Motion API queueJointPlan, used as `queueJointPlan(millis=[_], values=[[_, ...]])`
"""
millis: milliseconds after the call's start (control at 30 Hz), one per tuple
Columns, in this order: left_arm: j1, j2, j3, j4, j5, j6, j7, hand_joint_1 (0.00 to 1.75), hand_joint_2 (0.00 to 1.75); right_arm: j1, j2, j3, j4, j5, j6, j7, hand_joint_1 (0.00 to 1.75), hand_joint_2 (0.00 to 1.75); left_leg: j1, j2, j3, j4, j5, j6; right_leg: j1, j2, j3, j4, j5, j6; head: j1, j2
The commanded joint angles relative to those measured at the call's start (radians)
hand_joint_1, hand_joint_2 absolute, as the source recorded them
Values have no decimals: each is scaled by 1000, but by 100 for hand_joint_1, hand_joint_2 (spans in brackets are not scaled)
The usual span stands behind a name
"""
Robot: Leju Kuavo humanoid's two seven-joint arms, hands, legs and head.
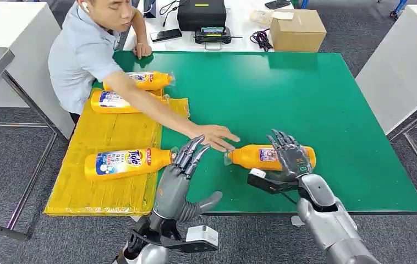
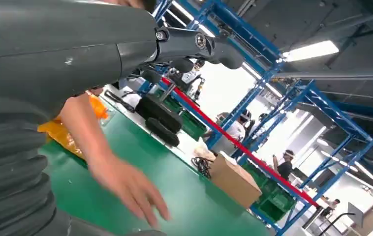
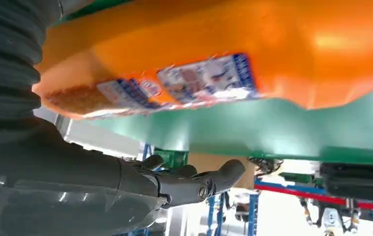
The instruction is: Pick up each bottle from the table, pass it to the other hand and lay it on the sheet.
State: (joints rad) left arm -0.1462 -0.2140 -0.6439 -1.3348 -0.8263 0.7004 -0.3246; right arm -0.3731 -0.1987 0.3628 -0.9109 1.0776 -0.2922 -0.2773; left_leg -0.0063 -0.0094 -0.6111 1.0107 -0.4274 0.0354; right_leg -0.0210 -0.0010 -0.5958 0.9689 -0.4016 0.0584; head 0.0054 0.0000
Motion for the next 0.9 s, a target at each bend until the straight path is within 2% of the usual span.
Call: queueJointPlan(millis=[33, 200, 367, 633, 900], values=[[-42, 14, -28, 67, 6, -2, 4, 0, 175, -56, 40, 53, 116, -8, 11, -5, 0, 175, 1, 1, 3, -1, -1, -1, 1, 1, 2, -1, 0, -2, 0, 0], [-59, 13, -40, 92, 28, -2, 1, 0, 175, -141, 56, 100, 242, 7, 63, 36, 0, 175, 1, 3, 5, 0, -2, -2, 1, 3, 4, -1, -1, -2, 0, 0], [-50, 16, -35, 89, 31, -2, -1, 0, 175, -219, 40, 131, 330, 31, 41, 83, 0, 175, 1, 4, 5, 0, -1, -2, 1, 3, 4, 0, 0, -3, 0, 0], [-28, 25, -22, 60, 10, -2, 9, 0, 175, -211, 1, 121, 327, 57, 7, 136, 0, 175, 0, 1, 4, 0, -1, -1, 1, 1, 4, -1, -1, -2, 0, 0], [-22, 34, -24, 53, 3, -2, 19, 0, 175, -205, -18, 97, 340, 63, 3, 142, 0, 175, 1, 2, 5, 0, -1, -1, 1, 1, 5, -1, -1, -3, 0, 0]])
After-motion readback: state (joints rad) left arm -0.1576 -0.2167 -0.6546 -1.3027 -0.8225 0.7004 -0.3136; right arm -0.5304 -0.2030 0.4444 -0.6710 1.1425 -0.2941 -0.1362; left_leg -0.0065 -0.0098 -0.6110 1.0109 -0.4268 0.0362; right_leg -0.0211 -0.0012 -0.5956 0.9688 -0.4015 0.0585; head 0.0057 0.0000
